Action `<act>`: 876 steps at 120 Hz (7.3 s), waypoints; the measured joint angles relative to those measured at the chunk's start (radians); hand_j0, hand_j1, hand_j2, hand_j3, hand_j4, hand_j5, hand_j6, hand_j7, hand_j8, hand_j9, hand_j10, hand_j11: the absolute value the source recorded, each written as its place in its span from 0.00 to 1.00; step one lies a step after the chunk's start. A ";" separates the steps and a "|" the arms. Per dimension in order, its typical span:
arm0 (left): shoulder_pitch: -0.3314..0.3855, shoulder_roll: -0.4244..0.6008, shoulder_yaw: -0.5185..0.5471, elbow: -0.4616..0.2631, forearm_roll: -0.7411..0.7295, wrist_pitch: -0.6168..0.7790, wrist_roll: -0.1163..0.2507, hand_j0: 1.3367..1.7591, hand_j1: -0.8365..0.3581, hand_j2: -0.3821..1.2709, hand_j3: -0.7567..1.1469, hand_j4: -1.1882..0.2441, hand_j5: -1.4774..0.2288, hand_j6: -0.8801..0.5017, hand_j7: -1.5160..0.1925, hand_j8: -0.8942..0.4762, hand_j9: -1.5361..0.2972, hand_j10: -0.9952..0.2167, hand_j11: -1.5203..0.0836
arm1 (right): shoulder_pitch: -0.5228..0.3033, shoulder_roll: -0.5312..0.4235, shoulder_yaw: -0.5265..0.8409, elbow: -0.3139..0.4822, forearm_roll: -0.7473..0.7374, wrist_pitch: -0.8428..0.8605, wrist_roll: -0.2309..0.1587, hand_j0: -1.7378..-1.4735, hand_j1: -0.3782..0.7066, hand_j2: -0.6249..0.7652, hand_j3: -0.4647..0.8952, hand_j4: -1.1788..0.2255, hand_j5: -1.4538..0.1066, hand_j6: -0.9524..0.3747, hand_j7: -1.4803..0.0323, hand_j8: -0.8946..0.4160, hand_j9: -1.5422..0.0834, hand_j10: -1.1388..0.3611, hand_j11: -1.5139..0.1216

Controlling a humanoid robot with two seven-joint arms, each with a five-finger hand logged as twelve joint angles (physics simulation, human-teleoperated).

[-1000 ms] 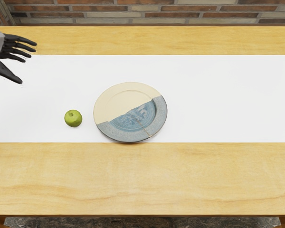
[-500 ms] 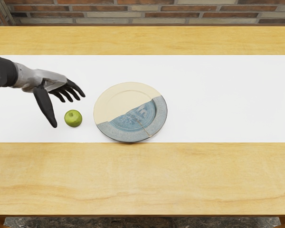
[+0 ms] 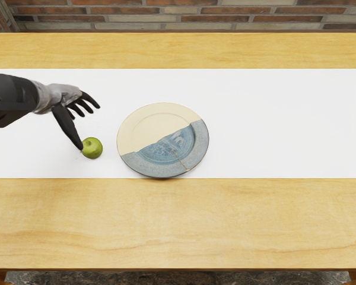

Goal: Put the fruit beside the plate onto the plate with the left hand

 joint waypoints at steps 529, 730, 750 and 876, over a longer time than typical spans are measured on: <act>-0.020 -0.537 0.109 0.047 -0.197 0.519 0.292 0.75 0.43 0.35 0.40 0.36 0.31 0.27 0.34 0.39 0.33 0.38 0.37 | 0.000 0.000 0.000 0.000 0.000 0.000 0.000 0.30 0.07 0.44 0.34 0.81 0.90 0.69 0.95 0.65 0.92 0.73 0.90; 0.158 -0.580 -0.242 0.186 -0.026 0.518 0.367 0.75 0.42 0.36 0.40 0.37 0.33 0.26 0.36 0.38 0.34 0.38 0.39 | 0.000 0.000 0.000 0.000 0.000 0.000 0.000 0.30 0.07 0.44 0.34 0.81 0.90 0.69 0.95 0.65 0.92 0.73 0.90; 0.190 -0.580 -0.252 0.199 0.009 0.518 0.366 0.75 0.43 0.35 0.40 0.38 0.33 0.25 0.37 0.37 0.35 0.37 0.39 | 0.000 0.000 0.000 0.000 0.000 0.000 0.000 0.30 0.07 0.44 0.34 0.81 0.90 0.69 0.95 0.65 0.92 0.73 0.90; 0.221 -0.580 -0.425 0.314 0.069 0.518 0.353 0.76 0.72 0.27 0.40 0.64 0.66 0.44 0.68 0.46 0.65 0.60 0.73 | 0.000 0.000 0.000 0.000 0.000 0.000 0.000 0.30 0.07 0.44 0.34 0.81 0.90 0.69 0.95 0.65 0.92 0.73 0.90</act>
